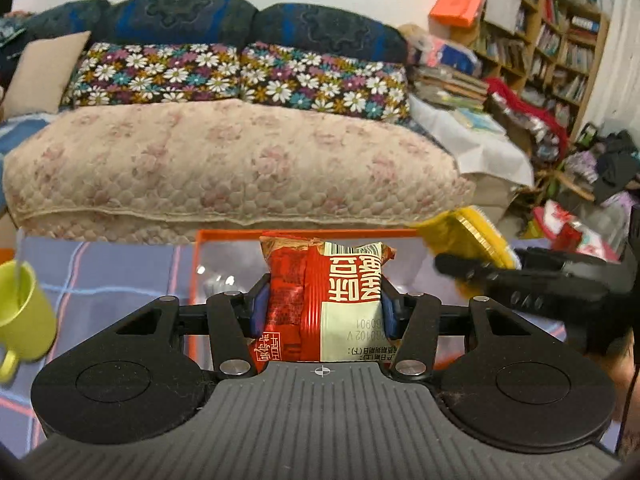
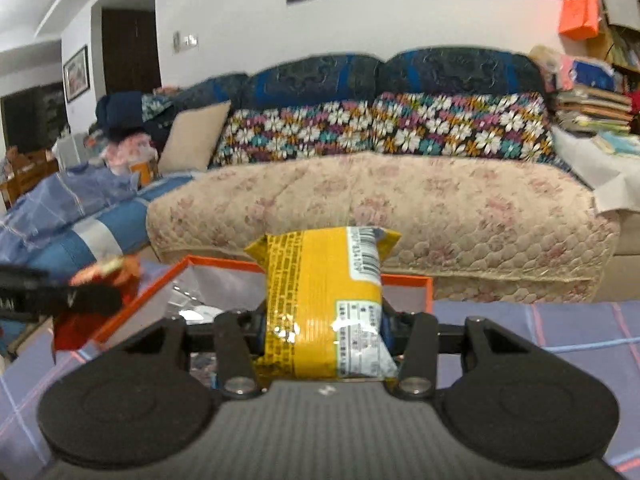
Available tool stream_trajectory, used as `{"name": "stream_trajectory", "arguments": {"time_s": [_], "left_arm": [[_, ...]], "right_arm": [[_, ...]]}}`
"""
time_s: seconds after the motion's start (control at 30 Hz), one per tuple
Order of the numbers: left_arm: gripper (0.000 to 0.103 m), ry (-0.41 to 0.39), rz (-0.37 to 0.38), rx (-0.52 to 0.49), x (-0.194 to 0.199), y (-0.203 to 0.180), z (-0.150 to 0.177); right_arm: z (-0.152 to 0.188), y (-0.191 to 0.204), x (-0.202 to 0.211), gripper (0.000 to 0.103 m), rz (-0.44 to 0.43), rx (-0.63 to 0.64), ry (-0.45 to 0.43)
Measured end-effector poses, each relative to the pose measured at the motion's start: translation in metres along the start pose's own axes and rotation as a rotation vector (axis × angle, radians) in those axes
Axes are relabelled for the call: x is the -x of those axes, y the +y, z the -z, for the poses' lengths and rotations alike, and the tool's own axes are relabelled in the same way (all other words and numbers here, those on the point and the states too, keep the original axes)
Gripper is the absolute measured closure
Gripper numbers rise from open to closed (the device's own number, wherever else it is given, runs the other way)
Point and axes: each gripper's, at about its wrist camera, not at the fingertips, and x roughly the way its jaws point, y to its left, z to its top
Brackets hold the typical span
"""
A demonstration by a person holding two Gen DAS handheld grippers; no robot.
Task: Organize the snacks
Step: 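Carry both packets over the orange box and open both tools to drop them, then reach the left tool to the green-banded biscuit while the right tool reaches the cookie packet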
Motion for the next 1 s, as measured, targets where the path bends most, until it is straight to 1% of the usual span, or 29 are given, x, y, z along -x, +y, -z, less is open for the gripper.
{"name": "stream_trajectory", "arguments": {"time_s": [0.03, 0.07, 0.1, 0.13, 0.17, 0.2, 0.23, 0.27, 0.3, 0.33, 0.4, 0.43, 0.47, 0.53, 0.57, 0.63, 0.7, 0.77, 0.83, 0.93, 1.0], "left_arm": [[0.089, 0.013, -0.003, -0.011, -0.013, -0.002, -0.001], [0.083, 0.029, -0.009, -0.01, -0.024, -0.004, -0.002], [0.075, 0.057, -0.022, 0.001, -0.031, -0.004, -0.001], [0.075, 0.07, -0.024, 0.011, -0.033, -0.002, 0.002], [0.074, 0.065, -0.007, 0.017, -0.028, -0.001, 0.006], [0.07, 0.054, 0.004, 0.018, -0.021, 0.0, 0.01], [0.067, 0.042, 0.006, 0.016, -0.011, 0.001, 0.015], [0.059, 0.027, 0.0, 0.011, 0.002, 0.001, 0.022], [0.053, 0.016, -0.004, 0.003, 0.013, 0.001, 0.029], [0.052, 0.008, -0.008, -0.008, 0.027, 0.001, 0.04], [0.047, 0.007, -0.013, -0.022, 0.052, 0.002, 0.064], [0.047, 0.018, -0.019, -0.023, 0.062, 0.003, 0.077], [0.047, 0.04, -0.028, -0.024, 0.07, 0.004, 0.092], [0.048, 0.083, -0.051, -0.023, 0.085, 0.004, 0.121], [0.049, 0.108, -0.057, -0.014, 0.091, 0.006, 0.135], [0.049, 0.148, -0.055, 0.018, 0.105, 0.008, 0.159], [0.049, 0.163, -0.068, 0.043, 0.119, 0.008, 0.179], [0.049, 0.173, -0.098, 0.05, 0.13, 0.005, 0.195], [0.049, 0.175, -0.111, 0.056, 0.141, -0.001, 0.206], [0.046, 0.159, -0.121, 0.061, 0.159, -0.009, 0.215], [0.046, 0.159, -0.121, 0.074, 0.164, -0.012, 0.219]], "right_arm": [[0.001, -0.002, -0.011, 0.051, -0.001, -0.006, 0.018], [0.002, -0.003, -0.016, 0.047, -0.008, -0.016, 0.032], [0.003, -0.004, -0.019, 0.046, -0.008, -0.032, 0.04], [0.004, -0.006, -0.015, 0.042, -0.014, -0.049, 0.035], [0.005, -0.009, -0.006, 0.036, -0.026, -0.067, 0.018], [0.007, -0.01, 0.006, 0.032, -0.031, -0.078, -0.003], [0.01, -0.012, 0.02, 0.022, -0.028, -0.083, -0.021], [0.015, -0.012, 0.034, 0.013, -0.021, -0.087, -0.036], [0.021, -0.013, 0.049, 0.011, -0.014, -0.093, -0.053], [0.031, -0.015, 0.065, 0.008, -0.011, -0.105, -0.065], [0.052, -0.02, 0.09, 0.008, -0.009, -0.15, -0.058], [0.068, -0.022, 0.102, 0.007, -0.007, -0.184, -0.039], [0.081, -0.024, 0.108, 0.003, -0.002, -0.21, -0.018], [0.106, -0.028, 0.117, 0.002, 0.017, -0.281, 0.051], [0.115, -0.029, 0.121, 0.002, 0.016, -0.319, 0.069], [0.128, -0.029, 0.135, 0.003, 0.001, -0.374, 0.061], [0.138, -0.023, 0.146, 0.003, 0.019, -0.372, 0.048], [0.145, -0.017, 0.153, 0.002, 0.038, -0.353, 0.048], [0.151, -0.013, 0.159, 0.002, 0.04, -0.357, 0.053], [0.159, -0.014, 0.17, 0.002, 0.047, -0.379, 0.047], [0.165, -0.017, 0.178, 0.002, 0.052, -0.408, 0.037]]}}
